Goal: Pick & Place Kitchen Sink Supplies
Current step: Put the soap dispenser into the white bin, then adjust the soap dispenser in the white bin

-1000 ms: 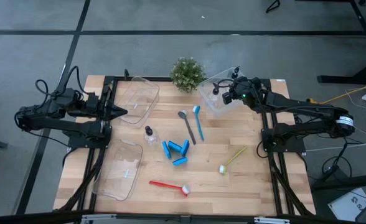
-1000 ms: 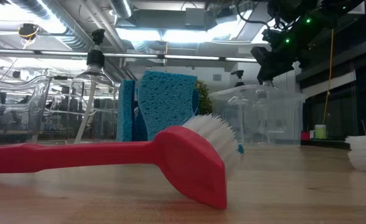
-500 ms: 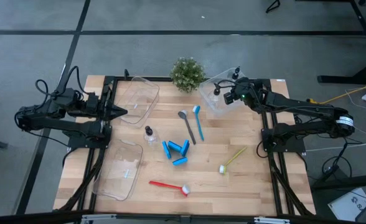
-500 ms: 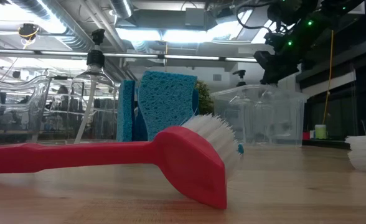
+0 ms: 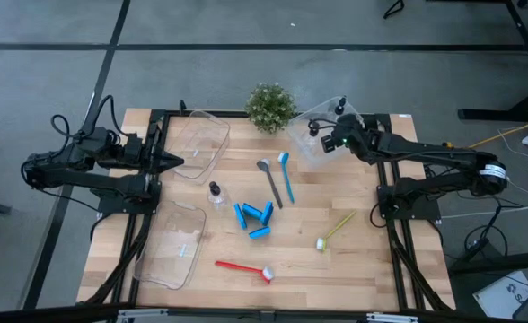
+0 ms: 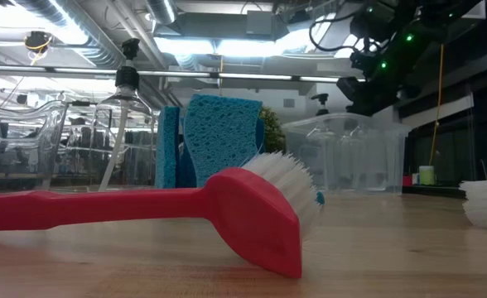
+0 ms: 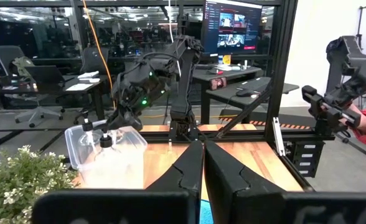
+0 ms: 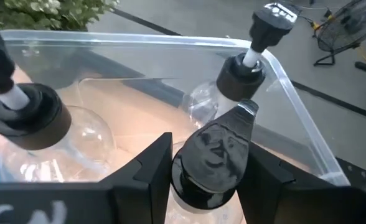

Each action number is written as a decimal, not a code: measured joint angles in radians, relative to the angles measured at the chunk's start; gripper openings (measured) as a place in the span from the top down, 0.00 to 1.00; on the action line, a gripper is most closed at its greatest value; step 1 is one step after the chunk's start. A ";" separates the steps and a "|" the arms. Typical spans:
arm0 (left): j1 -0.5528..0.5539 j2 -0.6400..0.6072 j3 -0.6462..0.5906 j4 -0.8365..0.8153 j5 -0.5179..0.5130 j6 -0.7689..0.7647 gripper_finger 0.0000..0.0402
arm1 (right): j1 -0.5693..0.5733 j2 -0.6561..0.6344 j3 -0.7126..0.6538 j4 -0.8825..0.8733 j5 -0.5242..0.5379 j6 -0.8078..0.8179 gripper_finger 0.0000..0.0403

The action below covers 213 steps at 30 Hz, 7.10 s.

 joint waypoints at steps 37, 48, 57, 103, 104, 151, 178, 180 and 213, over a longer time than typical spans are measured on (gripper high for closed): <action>0.000 0.000 0.000 0.000 0.000 0.000 0.97 | -0.001 -0.022 0.112 -0.299 0.010 -0.003 0.25; 0.000 0.000 0.000 0.000 0.000 0.000 0.98 | -0.001 -0.070 0.135 -0.361 -0.040 0.035 0.24; 0.000 0.000 0.000 0.000 0.000 0.000 0.97 | -0.001 -0.081 0.135 -0.361 -0.132 0.034 0.24; 0.000 0.000 0.000 0.000 0.000 0.000 0.97 | 0.130 -0.081 0.136 -0.431 -0.337 0.054 0.34; 0.000 0.000 0.000 0.000 0.000 0.000 0.97 | 0.142 -0.081 0.136 -0.420 -0.337 0.057 0.35; 0.000 0.000 0.000 0.000 0.000 0.000 0.98 | 0.236 0.041 0.136 -0.122 -0.303 -0.025 0.45; 0.000 0.000 0.000 0.000 0.000 0.000 0.98 | 0.077 0.156 0.135 -0.007 -0.413 -0.029 0.98; 0.000 0.000 0.000 0.000 0.000 0.000 0.98 | 0.061 0.176 0.135 -0.006 -0.414 -0.047 0.98; 0.000 0.000 0.000 0.000 0.000 0.000 0.97 | 0.030 0.242 0.135 0.052 -0.439 -0.108 0.98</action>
